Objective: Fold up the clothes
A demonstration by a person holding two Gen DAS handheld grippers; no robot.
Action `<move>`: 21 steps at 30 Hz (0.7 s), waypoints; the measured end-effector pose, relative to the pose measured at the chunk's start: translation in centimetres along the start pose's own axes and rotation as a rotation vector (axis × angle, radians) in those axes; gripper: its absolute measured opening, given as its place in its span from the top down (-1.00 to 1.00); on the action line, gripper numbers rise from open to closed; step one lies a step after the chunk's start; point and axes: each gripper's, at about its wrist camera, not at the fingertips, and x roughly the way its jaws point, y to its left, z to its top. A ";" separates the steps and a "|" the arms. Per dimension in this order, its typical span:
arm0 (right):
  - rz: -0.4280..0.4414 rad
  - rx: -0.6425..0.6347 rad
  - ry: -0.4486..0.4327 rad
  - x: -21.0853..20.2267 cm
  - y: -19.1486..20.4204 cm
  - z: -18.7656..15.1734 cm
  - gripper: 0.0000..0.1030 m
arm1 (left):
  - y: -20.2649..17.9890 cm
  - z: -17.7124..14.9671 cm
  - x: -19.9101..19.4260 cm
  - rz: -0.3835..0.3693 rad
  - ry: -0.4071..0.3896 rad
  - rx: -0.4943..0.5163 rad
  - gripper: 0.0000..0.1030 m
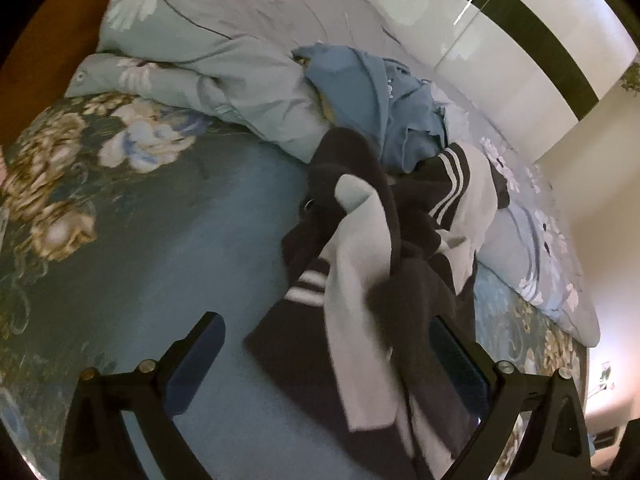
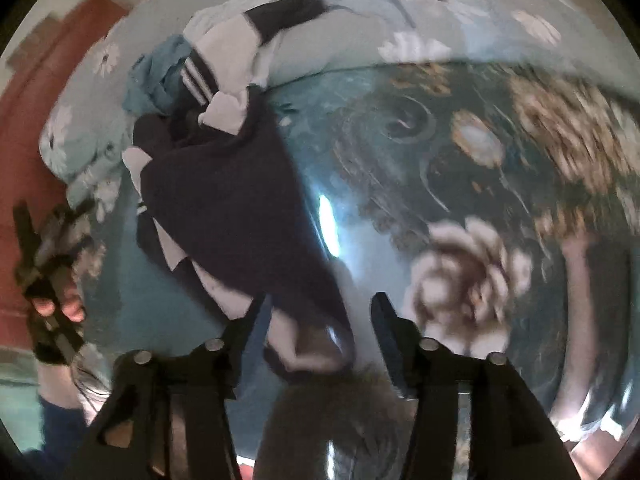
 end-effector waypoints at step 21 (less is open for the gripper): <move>-0.038 -0.470 0.078 17.7 19.6 5.5 -0.04 | -0.7 5.1 9.5 -0.069 0.149 -0.075 0.61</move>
